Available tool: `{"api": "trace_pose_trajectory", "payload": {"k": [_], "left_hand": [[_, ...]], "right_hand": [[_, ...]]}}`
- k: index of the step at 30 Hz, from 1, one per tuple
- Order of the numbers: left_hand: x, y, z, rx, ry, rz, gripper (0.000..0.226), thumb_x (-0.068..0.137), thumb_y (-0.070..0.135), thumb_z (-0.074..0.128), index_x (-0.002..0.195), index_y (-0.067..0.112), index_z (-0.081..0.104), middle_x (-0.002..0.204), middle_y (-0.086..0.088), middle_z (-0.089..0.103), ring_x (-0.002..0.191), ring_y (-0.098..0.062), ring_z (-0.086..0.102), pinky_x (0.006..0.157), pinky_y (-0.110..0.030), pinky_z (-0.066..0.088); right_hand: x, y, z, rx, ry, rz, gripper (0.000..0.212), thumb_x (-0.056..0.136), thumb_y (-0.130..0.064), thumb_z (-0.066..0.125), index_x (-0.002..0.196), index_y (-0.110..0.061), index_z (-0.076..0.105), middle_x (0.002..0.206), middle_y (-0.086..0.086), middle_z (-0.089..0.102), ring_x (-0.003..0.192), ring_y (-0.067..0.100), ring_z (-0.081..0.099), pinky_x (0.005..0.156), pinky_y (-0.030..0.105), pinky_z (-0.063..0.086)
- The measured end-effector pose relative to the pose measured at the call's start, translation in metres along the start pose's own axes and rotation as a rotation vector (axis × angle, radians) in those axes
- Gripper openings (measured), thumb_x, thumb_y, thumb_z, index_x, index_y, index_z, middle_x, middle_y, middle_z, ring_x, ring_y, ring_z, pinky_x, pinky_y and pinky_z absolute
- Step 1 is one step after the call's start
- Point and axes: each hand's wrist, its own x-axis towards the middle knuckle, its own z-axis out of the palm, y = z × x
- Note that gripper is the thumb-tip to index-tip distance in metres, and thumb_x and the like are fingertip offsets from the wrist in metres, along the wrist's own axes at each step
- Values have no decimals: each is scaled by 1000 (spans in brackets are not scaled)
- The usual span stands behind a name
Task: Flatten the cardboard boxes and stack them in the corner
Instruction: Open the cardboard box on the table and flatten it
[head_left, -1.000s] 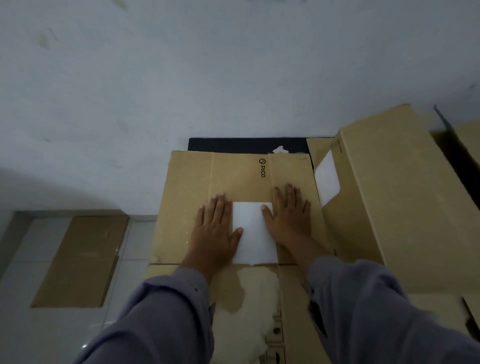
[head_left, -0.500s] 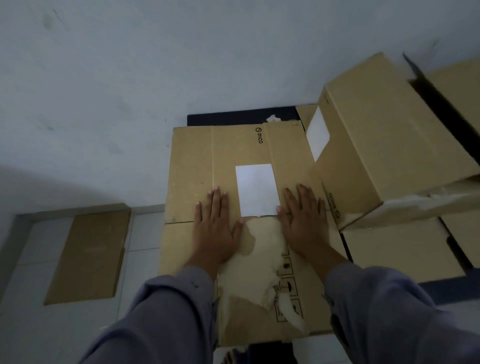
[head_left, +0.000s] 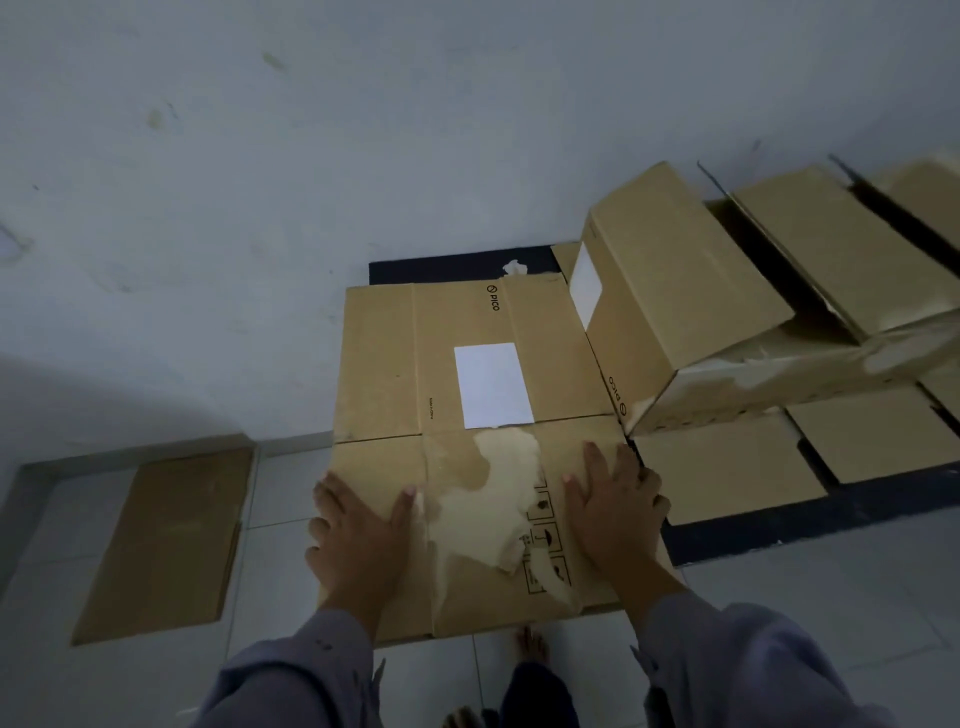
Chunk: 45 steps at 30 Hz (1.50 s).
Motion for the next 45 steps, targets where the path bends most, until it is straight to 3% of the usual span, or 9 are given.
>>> {"api": "trace_pose_trajectory", "payload": {"k": [2, 5, 8, 14, 21, 25, 32, 37, 45], "left_hand": [[-1, -8, -7, -89, 21, -66, 113, 75, 82, 40, 151, 5, 6, 149, -19, 30, 128, -40, 41, 97, -53, 41], [1, -26, -17, -166, 30, -99, 111, 69, 82, 52, 144, 5, 23, 137, -18, 43, 118, -40, 51, 90, -52, 47], [-2, -37, -30, -247, 87, -98, 90, 68, 76, 62, 122, 6, 42, 118, -15, 54, 101, -37, 59, 79, -48, 52], [-23, -34, -56, -315, 154, -101, 68, 76, 60, 69, 110, 8, 42, 109, -14, 58, 96, -38, 61, 72, -43, 48], [-55, -63, -87, -359, 280, -219, 70, 76, 60, 68, 109, 5, 39, 114, -17, 58, 104, -39, 60, 73, -42, 45], [-67, -98, -107, -405, 351, -300, 70, 76, 60, 69, 108, 6, 39, 117, -17, 56, 106, -40, 59, 80, -46, 47], [-57, -203, -154, -466, 413, -384, 70, 75, 63, 67, 110, 10, 39, 114, -14, 58, 103, -38, 60, 82, -49, 50], [-29, -292, -204, -493, 421, -386, 66, 75, 62, 68, 106, 12, 37, 114, -13, 57, 104, -39, 59, 82, -48, 49], [22, -435, -276, -444, 451, -425, 72, 76, 57, 71, 120, 8, 41, 122, -16, 56, 108, -38, 58, 87, -50, 49]], "right_hand": [[-1, 1, -7, 77, -31, 88, 70, 89, -63, 41, 146, -25, 27, 144, 15, 33, 119, 37, 40, 93, 48, 41], [1, 7, -14, 423, -81, 219, 87, 79, -63, 61, 142, -13, 28, 132, 16, 48, 115, 36, 50, 89, 46, 47], [-3, 11, -19, 595, -176, 230, 73, 77, -59, 68, 122, -6, 43, 115, 14, 61, 102, 33, 60, 76, 37, 49], [-15, 5, -42, 659, -101, 96, 65, 80, -48, 72, 122, -6, 45, 113, 14, 62, 101, 33, 61, 74, 34, 45], [-24, -27, -65, 668, -80, -43, 67, 79, -51, 71, 122, -6, 45, 110, 14, 64, 98, 32, 62, 75, 37, 52], [-40, -69, -70, 673, -87, -146, 58, 80, -51, 70, 115, -11, 46, 106, 11, 64, 94, 31, 63, 69, 33, 48], [-92, -175, -63, 687, -130, -275, 54, 80, -50, 70, 109, -12, 45, 105, 11, 65, 92, 30, 64, 76, 40, 53], [-143, -271, -56, 695, -142, -286, 60, 81, -52, 68, 118, -10, 45, 109, 12, 63, 96, 33, 63, 74, 37, 50], [-228, -415, -19, 732, -160, -319, 53, 85, -48, 65, 114, -9, 46, 107, 13, 65, 93, 32, 63, 67, 32, 46]]}}
